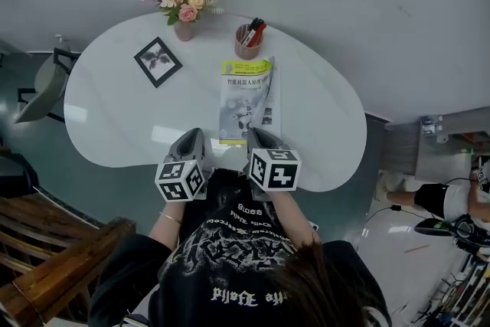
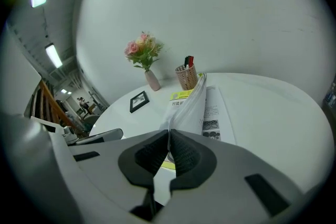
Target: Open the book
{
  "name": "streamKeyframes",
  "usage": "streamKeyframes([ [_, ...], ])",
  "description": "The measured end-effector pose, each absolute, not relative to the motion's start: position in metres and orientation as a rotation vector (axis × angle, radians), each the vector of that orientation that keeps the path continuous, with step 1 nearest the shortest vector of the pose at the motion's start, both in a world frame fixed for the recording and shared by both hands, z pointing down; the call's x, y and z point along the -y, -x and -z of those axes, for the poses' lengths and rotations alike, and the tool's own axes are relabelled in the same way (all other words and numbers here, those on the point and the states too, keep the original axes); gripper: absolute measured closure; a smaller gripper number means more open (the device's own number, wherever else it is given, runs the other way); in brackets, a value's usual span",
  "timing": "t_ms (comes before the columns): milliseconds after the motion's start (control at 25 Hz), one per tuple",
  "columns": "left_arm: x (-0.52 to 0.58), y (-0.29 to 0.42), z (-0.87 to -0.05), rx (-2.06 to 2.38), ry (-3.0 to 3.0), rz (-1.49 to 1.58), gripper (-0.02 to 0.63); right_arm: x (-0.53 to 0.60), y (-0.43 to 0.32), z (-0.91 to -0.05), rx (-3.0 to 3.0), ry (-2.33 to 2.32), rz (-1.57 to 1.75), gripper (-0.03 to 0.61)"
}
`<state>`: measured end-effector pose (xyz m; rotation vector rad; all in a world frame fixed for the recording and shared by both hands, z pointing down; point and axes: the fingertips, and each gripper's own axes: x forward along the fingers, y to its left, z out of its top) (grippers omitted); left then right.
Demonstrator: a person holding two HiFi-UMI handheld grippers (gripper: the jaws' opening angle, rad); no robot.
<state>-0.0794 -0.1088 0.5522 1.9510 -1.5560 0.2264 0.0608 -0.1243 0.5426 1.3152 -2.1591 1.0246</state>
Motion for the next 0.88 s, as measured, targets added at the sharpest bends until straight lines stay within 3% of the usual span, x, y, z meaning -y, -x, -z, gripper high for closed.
streamKeyframes([
  [880, 0.086, 0.108, -0.550, 1.713, -1.826, -0.223, 0.590, 0.117, -0.005, -0.527, 2.312, -1.016, -0.942, 0.543],
])
